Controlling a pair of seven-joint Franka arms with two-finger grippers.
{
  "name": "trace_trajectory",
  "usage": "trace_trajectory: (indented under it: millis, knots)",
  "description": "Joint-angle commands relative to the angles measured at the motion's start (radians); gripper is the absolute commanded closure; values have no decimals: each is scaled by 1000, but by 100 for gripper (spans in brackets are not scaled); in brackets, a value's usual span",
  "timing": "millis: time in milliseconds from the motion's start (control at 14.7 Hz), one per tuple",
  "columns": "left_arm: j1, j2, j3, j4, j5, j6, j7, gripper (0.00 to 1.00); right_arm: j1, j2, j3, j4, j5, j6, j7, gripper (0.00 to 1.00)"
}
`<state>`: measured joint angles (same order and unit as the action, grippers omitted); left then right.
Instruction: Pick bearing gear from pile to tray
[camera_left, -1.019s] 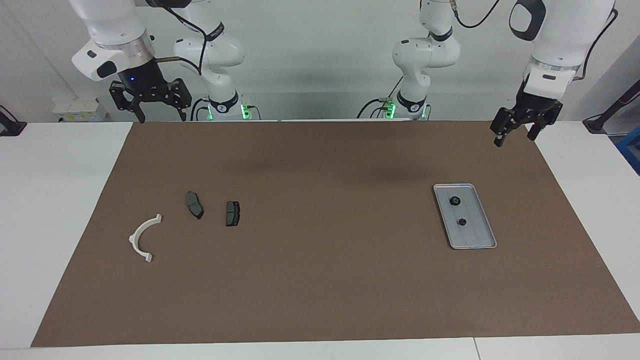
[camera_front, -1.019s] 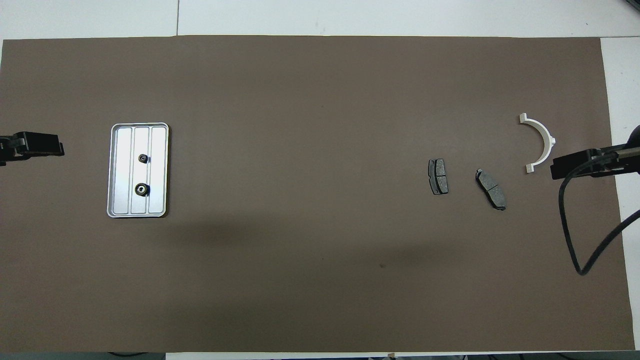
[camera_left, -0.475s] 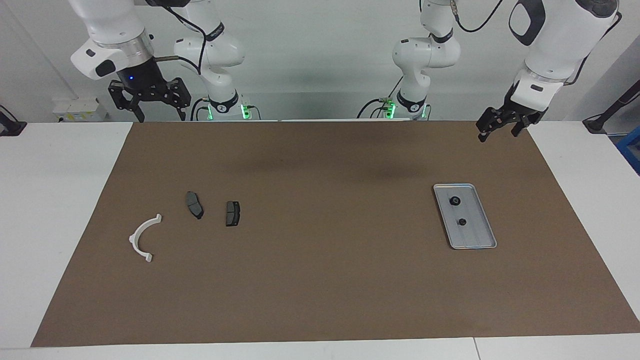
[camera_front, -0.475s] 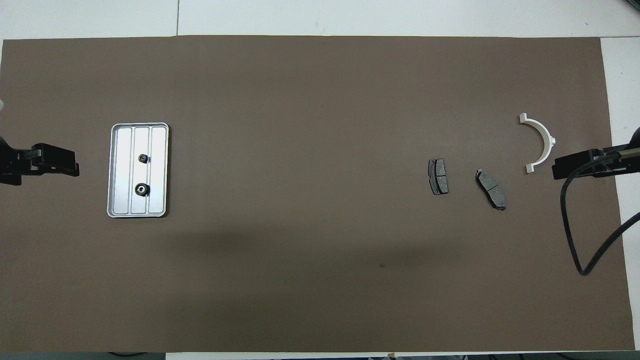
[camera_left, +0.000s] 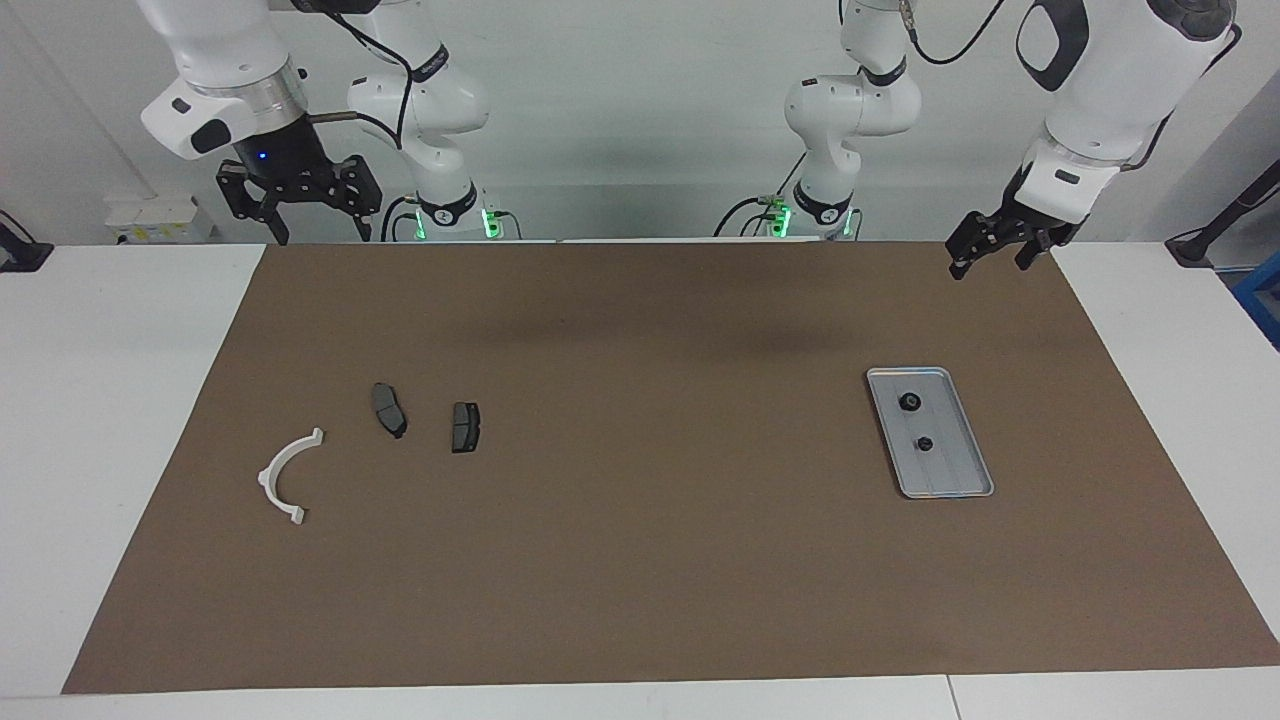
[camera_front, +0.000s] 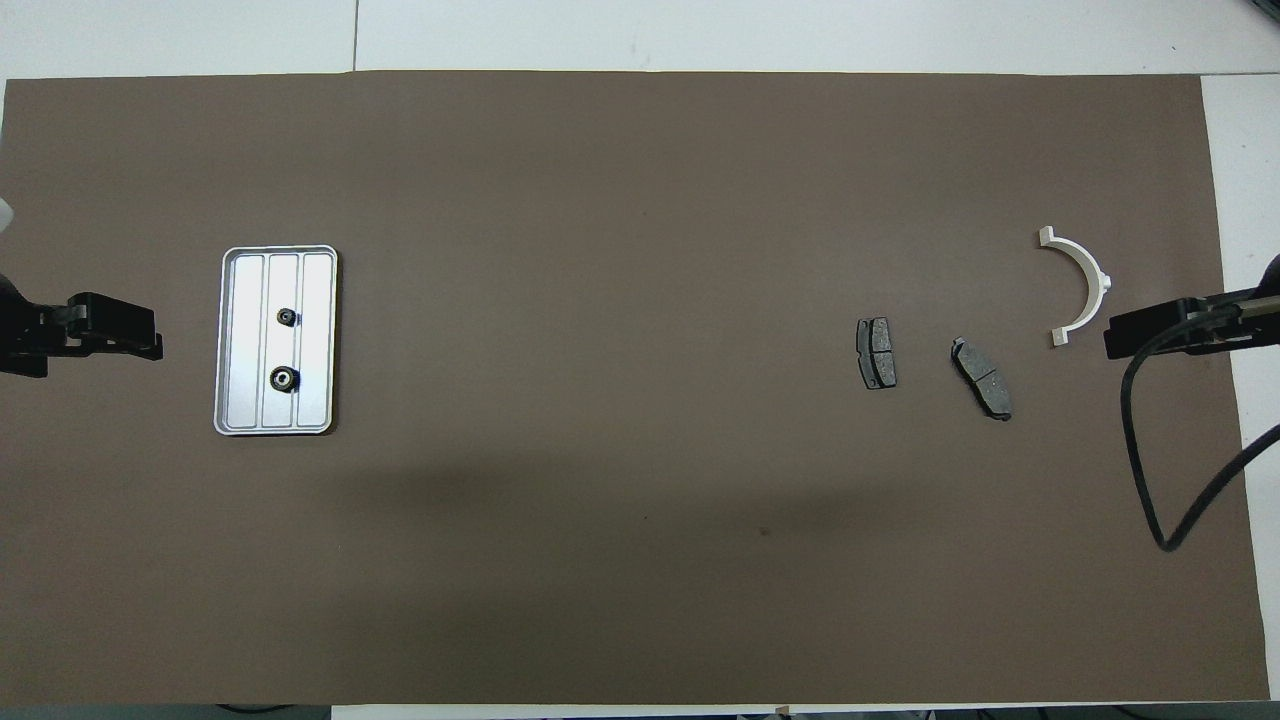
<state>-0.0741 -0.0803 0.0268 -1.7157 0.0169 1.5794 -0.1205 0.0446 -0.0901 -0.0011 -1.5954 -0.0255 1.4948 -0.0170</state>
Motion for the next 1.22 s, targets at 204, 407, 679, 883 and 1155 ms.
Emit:
trace_trajectory:
  millis: [204,407,679,883,1155]
  knots:
    - [-6,-6,1,15,-66,-18,16,0,-9,-16,4,-9,13,7,-18,0]
    - [-4,-6,-8,13,-68,-18,36,0,-9,-16,4,-9,13,8,-18,0]
    - [-1,-6,-16,11,-68,-16,36,0,-9,-16,4,-11,13,7,-18,0]
    - [-1,-6,-16,11,-68,-18,36,0,-8,-16,4,-9,13,4,-18,0]
    - [-1,-6,-16,11,-68,-16,36,0,-8,-16,4,-9,13,5,-18,0]
